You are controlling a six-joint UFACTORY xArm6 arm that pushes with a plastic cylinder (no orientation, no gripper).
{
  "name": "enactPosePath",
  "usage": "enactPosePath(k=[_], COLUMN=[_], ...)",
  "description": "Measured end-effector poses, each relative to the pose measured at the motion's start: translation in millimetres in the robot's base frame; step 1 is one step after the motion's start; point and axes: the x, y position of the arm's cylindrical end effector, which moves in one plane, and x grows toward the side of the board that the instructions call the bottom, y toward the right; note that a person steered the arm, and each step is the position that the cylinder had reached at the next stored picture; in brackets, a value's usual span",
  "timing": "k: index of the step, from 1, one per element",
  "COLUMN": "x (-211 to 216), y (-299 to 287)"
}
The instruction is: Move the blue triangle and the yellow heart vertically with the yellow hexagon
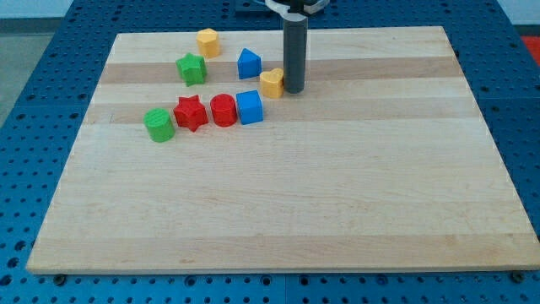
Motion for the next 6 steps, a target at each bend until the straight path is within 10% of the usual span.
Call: enactPosePath(k=[6], x=[81.7], y=[-4.7])
